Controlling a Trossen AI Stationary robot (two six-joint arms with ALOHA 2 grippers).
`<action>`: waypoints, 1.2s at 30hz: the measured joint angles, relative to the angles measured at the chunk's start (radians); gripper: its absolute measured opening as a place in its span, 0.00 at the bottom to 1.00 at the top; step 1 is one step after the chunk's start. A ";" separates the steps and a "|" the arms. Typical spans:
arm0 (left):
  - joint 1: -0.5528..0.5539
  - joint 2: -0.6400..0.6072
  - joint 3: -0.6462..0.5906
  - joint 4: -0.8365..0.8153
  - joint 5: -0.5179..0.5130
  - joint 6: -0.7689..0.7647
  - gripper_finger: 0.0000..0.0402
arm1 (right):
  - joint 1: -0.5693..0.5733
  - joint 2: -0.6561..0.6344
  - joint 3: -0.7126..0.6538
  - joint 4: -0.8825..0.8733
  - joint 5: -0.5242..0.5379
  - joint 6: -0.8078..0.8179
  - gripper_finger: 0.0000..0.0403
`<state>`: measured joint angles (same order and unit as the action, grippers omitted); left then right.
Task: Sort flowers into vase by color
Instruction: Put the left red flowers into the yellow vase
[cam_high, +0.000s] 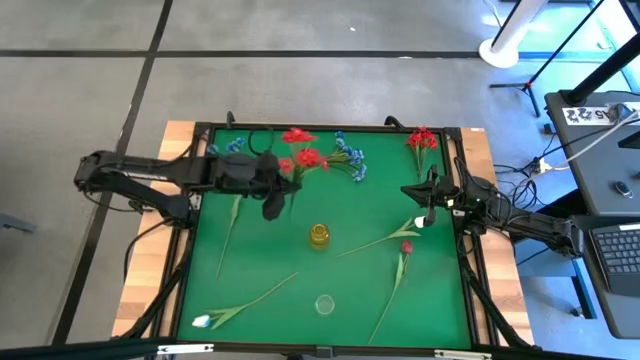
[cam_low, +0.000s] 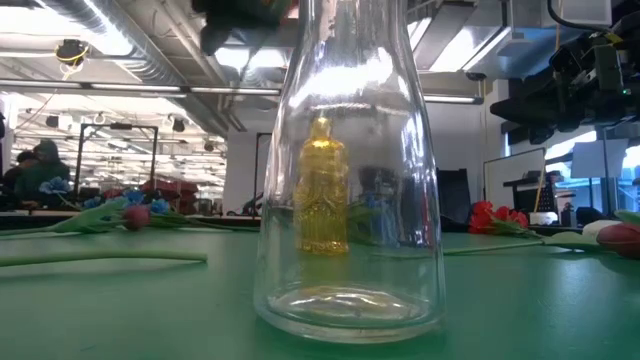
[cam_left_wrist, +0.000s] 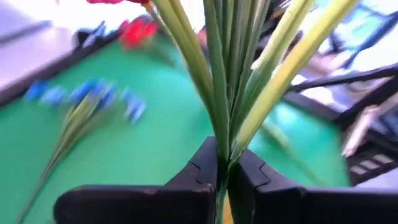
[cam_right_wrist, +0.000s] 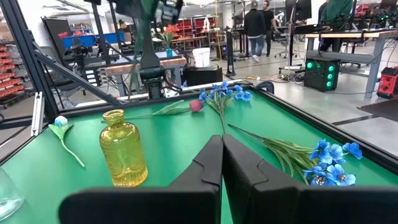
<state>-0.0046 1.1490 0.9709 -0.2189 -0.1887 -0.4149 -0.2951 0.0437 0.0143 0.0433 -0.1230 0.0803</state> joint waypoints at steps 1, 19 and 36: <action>-0.005 0.001 -0.004 0.058 0.006 0.031 0.02 | 0.000 0.000 0.000 0.000 0.000 0.000 0.02; -0.111 0.206 -0.005 0.454 0.015 0.280 0.02 | 0.000 0.000 0.000 0.000 0.000 0.000 0.02; -0.112 0.232 -0.005 0.348 0.015 0.282 0.08 | 0.000 0.000 0.000 0.000 0.000 0.000 0.02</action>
<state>-0.1165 1.3811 0.9657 0.1295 -0.1741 -0.1329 -0.2951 0.0437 0.0143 0.0433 -0.1230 0.0807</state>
